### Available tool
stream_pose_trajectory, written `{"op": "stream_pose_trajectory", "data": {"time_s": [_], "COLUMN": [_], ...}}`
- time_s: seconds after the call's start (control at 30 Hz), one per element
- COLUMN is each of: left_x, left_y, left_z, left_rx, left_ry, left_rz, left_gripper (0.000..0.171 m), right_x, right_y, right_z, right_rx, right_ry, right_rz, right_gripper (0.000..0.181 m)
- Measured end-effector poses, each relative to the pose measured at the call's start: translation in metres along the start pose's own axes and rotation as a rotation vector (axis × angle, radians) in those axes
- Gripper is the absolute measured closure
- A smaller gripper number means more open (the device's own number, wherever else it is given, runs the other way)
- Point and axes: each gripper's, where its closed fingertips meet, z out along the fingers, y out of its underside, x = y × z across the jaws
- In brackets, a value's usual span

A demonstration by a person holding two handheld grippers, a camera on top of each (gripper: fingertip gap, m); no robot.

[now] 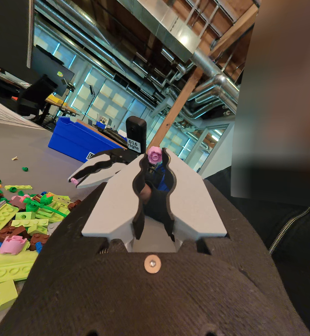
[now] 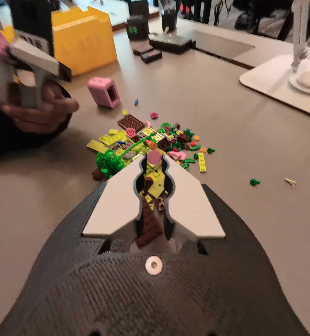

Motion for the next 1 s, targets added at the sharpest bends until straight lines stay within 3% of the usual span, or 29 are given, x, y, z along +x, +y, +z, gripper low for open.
{"op": "stream_pose_trajectory", "data": {"time_s": [0.27,0.57,0.77,1.0], "left_x": [-0.009,-0.019,-0.032,-0.032], "left_y": [-0.004,-0.004,0.004,0.025], "left_z": [-0.004,-0.007,-0.007,0.006], "left_rx": [0.021,0.026,-0.005,-0.113], "left_ry": [-0.028,-0.070,-0.116,-0.156], "left_rz": [-0.023,-0.034,-0.101,-0.045], "left_gripper": [0.157,0.157,0.157,0.157], "right_x": [0.007,0.008,-0.040,-0.090], "right_y": [0.013,-0.012,-0.055,-0.062], "right_z": [0.003,-0.013,-0.029,-0.026], "right_rx": [-0.074,0.073,0.304,0.388], "right_ry": [0.047,0.022,-0.044,-0.041], "right_rz": [-0.004,0.057,-0.225,-0.547], "right_gripper": [0.169,0.162,0.154,0.161]}}
